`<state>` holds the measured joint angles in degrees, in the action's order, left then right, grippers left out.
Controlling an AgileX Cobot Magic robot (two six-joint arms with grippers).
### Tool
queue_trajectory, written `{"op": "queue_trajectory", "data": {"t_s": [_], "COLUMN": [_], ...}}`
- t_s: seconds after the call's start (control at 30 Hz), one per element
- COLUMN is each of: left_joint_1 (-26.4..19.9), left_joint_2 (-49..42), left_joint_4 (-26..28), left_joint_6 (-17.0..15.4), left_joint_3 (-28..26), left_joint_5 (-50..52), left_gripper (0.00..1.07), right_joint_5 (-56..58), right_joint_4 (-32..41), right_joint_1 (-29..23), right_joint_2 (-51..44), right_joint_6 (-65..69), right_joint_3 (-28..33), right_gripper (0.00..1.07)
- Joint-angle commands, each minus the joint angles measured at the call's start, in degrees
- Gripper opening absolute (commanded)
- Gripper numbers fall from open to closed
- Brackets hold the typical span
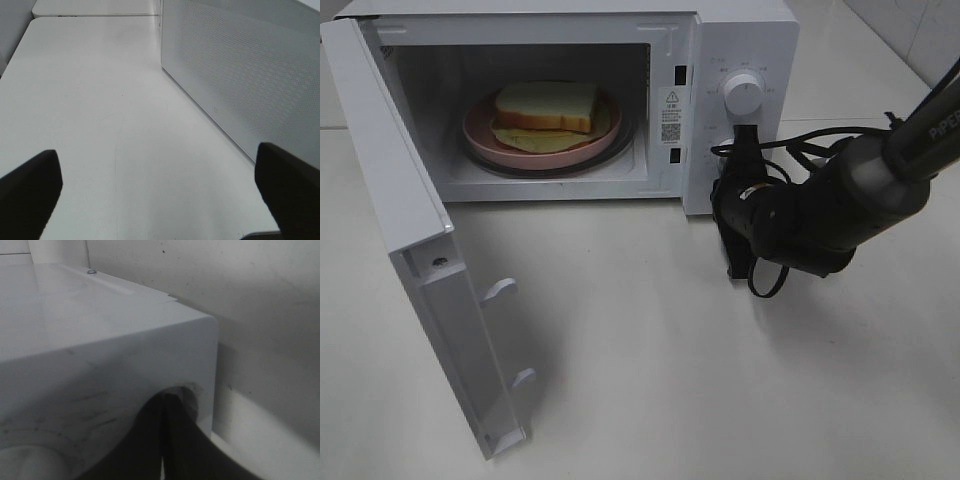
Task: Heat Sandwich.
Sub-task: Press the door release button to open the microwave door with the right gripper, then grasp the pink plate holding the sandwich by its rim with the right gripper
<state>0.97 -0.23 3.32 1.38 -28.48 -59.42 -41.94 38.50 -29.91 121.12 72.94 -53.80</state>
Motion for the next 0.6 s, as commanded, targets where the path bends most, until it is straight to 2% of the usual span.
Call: {"op": "queue_trajectory", "data": {"t_s": [0.03,0.27,0.6], "left_joint_1": [-0.23,-0.23,-0.23], "left_joint_2": [-1.26,-1.26,-1.26], "left_joint_4": [-0.11,-0.11,-0.11], "left_joint_6": [0.06,0.06,0.06], "left_joint_3": [0.23,0.23,0.23], "left_joint_5": [0.46,0.46,0.46], "left_gripper": [1.01,1.01,1.01], "right_joint_5": [-4.41,-1.72,0.52], "right_joint_4": [-4.87,-4.98,-7.45], "right_joint_1": [-1.72,-3.67,-4.18], "right_joint_2": [-2.52,-4.35,-13.35], "right_joint_6": [-0.92,-0.86,-1.66], "right_joint_3": [0.46,4.53,15.99], "right_gripper": [0.01,0.01,0.02]}}
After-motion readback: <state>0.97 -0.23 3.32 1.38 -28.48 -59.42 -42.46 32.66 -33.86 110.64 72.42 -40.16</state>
